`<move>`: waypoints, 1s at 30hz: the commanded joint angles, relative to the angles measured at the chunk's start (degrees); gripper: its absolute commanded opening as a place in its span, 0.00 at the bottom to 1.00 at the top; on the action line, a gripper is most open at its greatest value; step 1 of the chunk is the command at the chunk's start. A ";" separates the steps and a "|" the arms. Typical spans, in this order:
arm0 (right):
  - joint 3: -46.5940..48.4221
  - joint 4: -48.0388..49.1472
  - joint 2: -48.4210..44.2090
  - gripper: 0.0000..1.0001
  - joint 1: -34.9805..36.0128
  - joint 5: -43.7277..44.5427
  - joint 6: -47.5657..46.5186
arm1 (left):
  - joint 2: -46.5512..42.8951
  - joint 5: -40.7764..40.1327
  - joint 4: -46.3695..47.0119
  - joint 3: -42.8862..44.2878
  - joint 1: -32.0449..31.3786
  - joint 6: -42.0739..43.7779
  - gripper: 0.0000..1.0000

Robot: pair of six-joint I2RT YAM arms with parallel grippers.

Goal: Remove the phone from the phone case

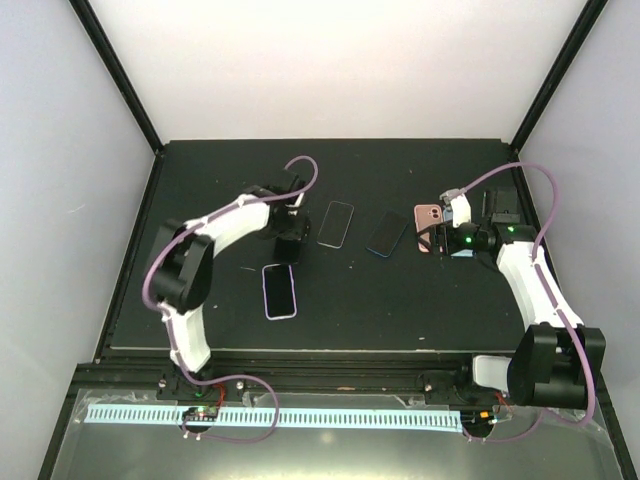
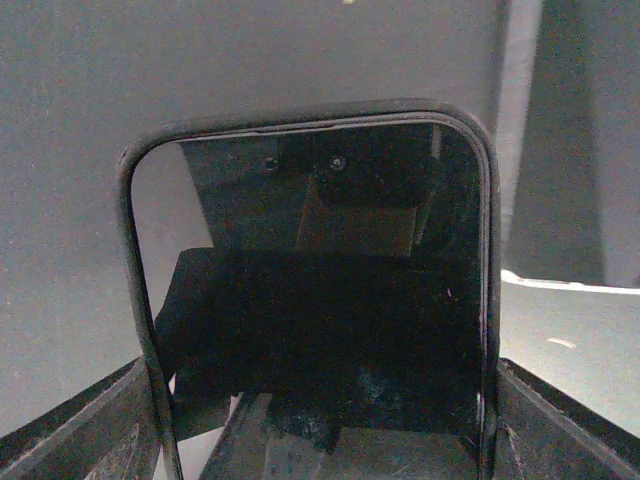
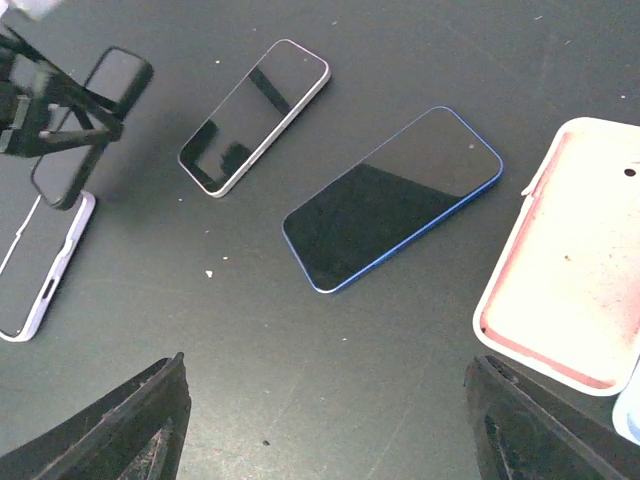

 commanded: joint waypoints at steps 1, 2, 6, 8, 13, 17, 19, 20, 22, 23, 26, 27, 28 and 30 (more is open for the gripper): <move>1.80 -0.37 -1.56 0.76 -0.06 -3.66 -0.08 | -15.11 2.35 11.92 -4.70 -5.63 -5.98 0.62; 2.10 -0.48 -2.00 0.75 0.06 -4.78 0.48 | -17.80 2.57 14.67 -6.47 -7.14 -7.39 0.62; 3.65 0.66 -4.54 0.74 3.35 -4.83 4.98 | -27.39 -0.71 27.80 -15.37 -13.51 -16.50 0.61; 3.62 2.23 -6.49 0.75 6.35 -4.62 7.22 | -31.17 -4.23 34.63 -20.39 -16.91 -21.56 0.62; 1.07 7.44 -10.98 0.74 14.83 -4.09 11.61 | -34.42 -18.11 43.31 -24.80 -26.36 -28.71 0.62; -3.82 11.35 -11.83 0.71 19.59 -3.65 13.88 | -33.21 -23.01 47.39 -25.73 -30.53 -31.92 0.62; -5.81 12.78 -11.82 0.71 21.80 -1.96 14.45 | -33.00 -25.35 49.11 -26.34 -32.37 -32.57 0.62; -6.64 13.14 -11.79 0.71 22.74 -0.77 14.96 | -32.90 -26.14 50.10 -26.56 -33.14 -32.59 0.62; -8.04 13.96 -11.80 0.70 24.05 -0.38 15.37 | -32.55 -26.89 51.39 -26.81 -34.16 -32.57 0.62; -8.41 14.19 -12.03 0.71 24.42 -0.30 15.37 | -32.32 -27.40 51.52 -26.79 -34.55 -32.66 0.62; -9.40 14.72 -12.81 0.68 24.74 -1.12 15.45 | -32.11 -28.99 52.58 -27.15 -35.45 -32.95 0.62; -9.74 15.02 -12.95 0.67 24.84 -1.69 15.58 | -32.14 -29.29 53.25 -27.33 -35.70 -32.84 0.62; -10.15 15.27 -13.07 0.66 25.01 -2.25 15.63 | -32.06 -29.56 53.87 -27.38 -35.98 -32.64 0.62; -10.78 15.75 -13.04 0.64 25.38 -3.43 15.76 | -31.79 -30.51 54.34 -27.06 -36.64 -32.20 0.62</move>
